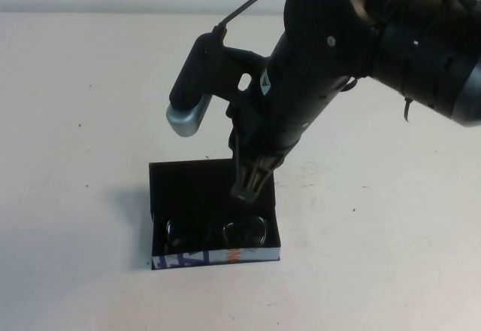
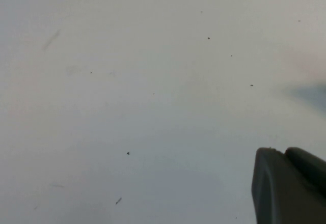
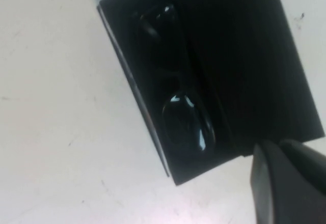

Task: Return glasses to glasses case
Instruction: Close the glasses case

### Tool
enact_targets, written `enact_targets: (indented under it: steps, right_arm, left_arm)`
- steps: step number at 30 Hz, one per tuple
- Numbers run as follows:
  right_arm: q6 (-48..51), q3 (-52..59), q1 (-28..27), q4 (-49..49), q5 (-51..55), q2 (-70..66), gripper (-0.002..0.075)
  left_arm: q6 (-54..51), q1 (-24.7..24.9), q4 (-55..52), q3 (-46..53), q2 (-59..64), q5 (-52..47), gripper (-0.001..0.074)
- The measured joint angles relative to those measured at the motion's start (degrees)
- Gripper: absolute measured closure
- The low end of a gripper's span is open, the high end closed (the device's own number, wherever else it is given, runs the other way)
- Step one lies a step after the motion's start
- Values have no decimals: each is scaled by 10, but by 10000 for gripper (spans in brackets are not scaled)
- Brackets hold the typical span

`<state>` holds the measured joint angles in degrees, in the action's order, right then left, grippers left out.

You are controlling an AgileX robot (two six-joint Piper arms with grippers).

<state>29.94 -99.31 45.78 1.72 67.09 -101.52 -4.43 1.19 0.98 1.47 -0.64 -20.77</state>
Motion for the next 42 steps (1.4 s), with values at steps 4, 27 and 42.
enact_targets:
  steps: [4,27,42]
  right_arm:
    - [-1,2,0,-3,-20,0,737]
    - [-2,3,-28,-76,-15,0,737]
    - [-72,3,-28,-92,-15,-16,737]
  left_arm:
    - [0,0,0,0,0,0,736]
    - [206,0,149,1,0,194,736]
    - [107,90,171,-207,269,-131,736]
